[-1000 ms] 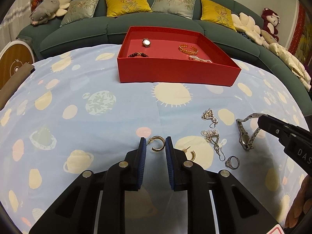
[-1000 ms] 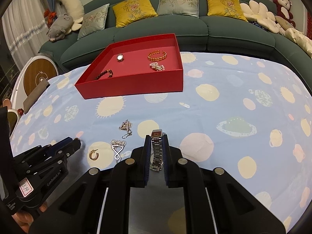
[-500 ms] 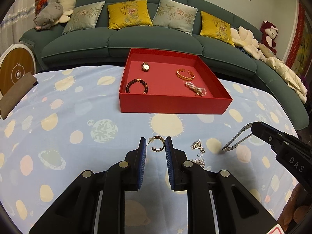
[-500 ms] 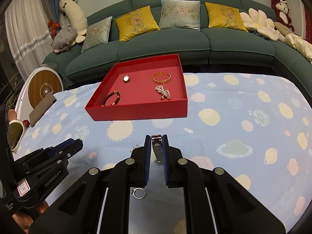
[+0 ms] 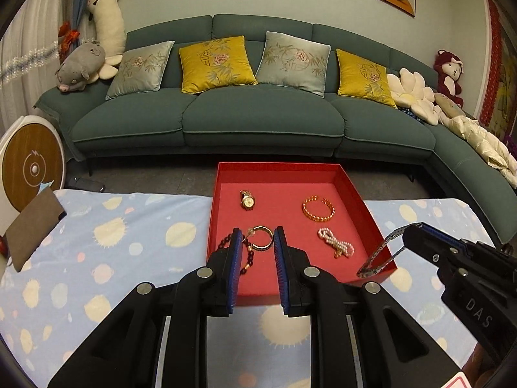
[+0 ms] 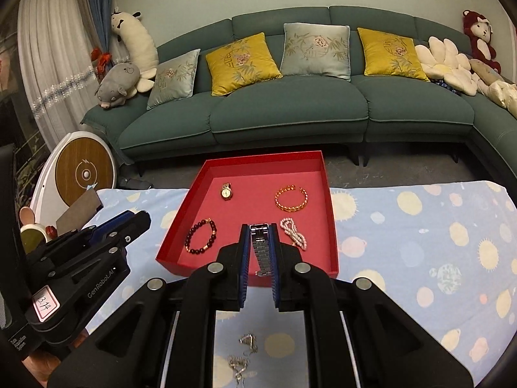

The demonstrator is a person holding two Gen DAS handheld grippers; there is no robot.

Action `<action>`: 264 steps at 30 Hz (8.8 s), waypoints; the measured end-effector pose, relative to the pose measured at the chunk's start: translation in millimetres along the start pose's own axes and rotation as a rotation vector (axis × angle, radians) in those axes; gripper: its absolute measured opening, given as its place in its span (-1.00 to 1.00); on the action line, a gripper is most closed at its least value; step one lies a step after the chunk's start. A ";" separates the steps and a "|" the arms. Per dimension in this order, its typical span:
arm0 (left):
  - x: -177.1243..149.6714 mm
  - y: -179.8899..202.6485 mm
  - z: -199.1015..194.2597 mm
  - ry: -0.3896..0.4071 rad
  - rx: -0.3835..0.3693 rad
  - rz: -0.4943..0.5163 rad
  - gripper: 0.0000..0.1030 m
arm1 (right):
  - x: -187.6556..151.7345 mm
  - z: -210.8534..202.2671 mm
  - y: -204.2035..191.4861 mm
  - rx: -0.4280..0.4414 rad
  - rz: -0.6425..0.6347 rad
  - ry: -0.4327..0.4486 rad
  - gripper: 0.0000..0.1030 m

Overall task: Organize jewelry
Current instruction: 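Carry the earring and watch over the red tray and open both tools to drop them, then close the right tool on the silver ring while the left tool approaches the other gold hoop earring, then grasp the second gold hoop earring with the left tool while the right tool holds the ring, then carry the ring and earring into the red tray and open both tools, then grasp the silver chain necklace with the left tool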

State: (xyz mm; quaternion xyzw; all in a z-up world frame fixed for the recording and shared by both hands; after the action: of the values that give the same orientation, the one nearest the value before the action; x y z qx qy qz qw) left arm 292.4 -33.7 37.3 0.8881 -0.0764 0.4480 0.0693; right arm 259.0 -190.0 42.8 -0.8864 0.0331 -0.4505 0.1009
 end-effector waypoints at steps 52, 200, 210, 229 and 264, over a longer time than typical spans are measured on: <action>-152.4 -22.8 -77.5 -0.205 0.011 -0.037 -0.03 | -174.6 -63.0 -4.4 -0.008 -0.090 -0.218 -0.58; 18.2 -28.6 64.2 -0.044 0.053 0.000 -0.71 | 18.9 71.9 13.3 -0.039 -0.059 -0.040 -0.55; 15.2 -30.5 122.3 -0.124 0.070 -0.036 -0.71 | 18.4 128.1 18.7 -0.028 -0.036 -0.119 -0.55; 6.9 -29.1 166.2 -0.175 0.102 -0.025 -0.71 | 0.1 174.8 17.2 -0.018 -0.050 -0.198 -0.55; -70.8 -47.5 -43.9 -0.148 0.046 -0.086 -0.05 | -81.5 -32.8 16.8 0.018 -0.045 -0.169 -0.31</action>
State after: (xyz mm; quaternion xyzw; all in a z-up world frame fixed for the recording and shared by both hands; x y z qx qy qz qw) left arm 225.7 26.4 3.4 0.9226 -0.0328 0.3792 0.0622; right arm 185.0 -199.1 -6.4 -0.9208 0.0003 -0.3766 0.1012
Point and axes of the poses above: each gripper's, at about its wrist camera, not at the fingertips, and z roughly the way its jaws point, y to its right, x to its top, the point moved 6 cm from there along z, roughly the way its jaws point, and after that the axes turned 3 degrees about y, right-handed, at the moved point
